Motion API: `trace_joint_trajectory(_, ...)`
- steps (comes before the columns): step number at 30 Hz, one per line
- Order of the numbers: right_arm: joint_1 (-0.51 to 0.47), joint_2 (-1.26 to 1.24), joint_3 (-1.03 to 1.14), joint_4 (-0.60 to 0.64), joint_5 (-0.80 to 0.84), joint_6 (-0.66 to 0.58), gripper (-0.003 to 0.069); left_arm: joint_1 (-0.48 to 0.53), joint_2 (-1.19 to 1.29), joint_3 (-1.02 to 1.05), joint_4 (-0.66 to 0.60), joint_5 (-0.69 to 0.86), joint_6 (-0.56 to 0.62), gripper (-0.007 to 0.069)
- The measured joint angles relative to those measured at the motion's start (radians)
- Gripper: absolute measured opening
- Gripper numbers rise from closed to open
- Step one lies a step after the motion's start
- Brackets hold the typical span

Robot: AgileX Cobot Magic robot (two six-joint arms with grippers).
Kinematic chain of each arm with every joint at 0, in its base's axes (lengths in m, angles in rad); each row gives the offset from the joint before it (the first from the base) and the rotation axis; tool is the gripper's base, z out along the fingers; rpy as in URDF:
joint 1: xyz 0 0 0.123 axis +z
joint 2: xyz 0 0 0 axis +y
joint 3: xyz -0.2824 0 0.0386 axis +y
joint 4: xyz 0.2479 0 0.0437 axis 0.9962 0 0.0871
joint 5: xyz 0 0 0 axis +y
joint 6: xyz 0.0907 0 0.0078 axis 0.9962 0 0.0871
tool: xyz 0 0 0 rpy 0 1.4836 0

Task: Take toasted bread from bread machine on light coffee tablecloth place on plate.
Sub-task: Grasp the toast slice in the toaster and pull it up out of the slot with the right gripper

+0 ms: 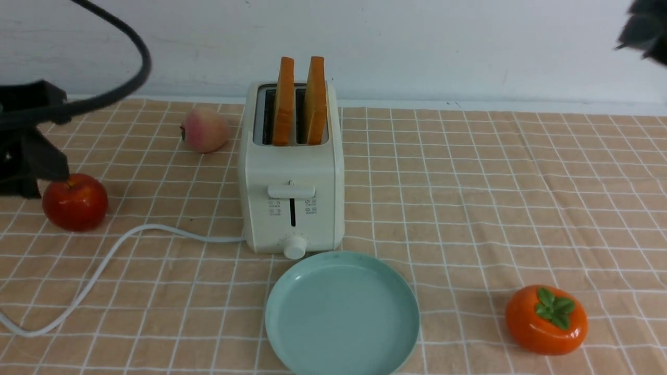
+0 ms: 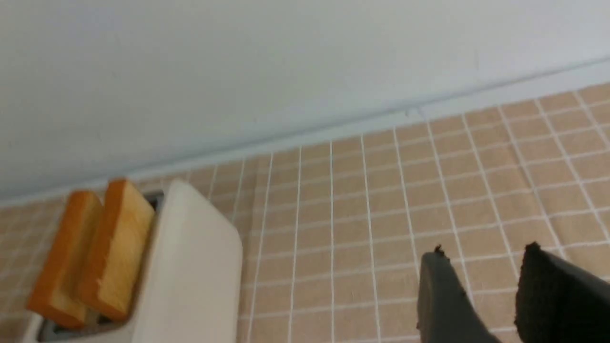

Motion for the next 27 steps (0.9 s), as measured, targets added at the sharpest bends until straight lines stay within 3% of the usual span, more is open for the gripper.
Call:
trace_joint_trajectory(7,0.051,0.17,-0.041,0.111,0.029,-0.073,0.024,0.0,0.003,0.0,-0.041,0.1,0.039,0.0238)
trace_joint_trajectory(15,0.058,0.424,-0.466,0.481,0.425,-0.462,0.024,0.0,0.002,0.0,-0.082,0.108,0.091,0.0238)
trace_joint_trajectory(18,0.058,0.487,-0.579,0.58,0.472,-0.531,0.024,0.0,0.002,0.0,-0.089,0.089,0.093,0.0238)
trace_joint_trajectory(20,0.062,0.577,-0.729,0.724,0.494,-0.602,0.024,0.0,0.002,0.0,-0.092,0.083,0.093,0.0239)
trace_joint_trajectory(24,0.093,0.689,-0.91,0.789,0.512,-0.64,0.026,0.0,0.002,0.0,-0.093,0.086,0.093,0.0238)
trace_joint_trajectory(27,0.136,0.78,-1.056,0.775,0.559,-0.636,0.0318,0.0,0.002,0.0,-0.093,0.103,0.093,0.0238)
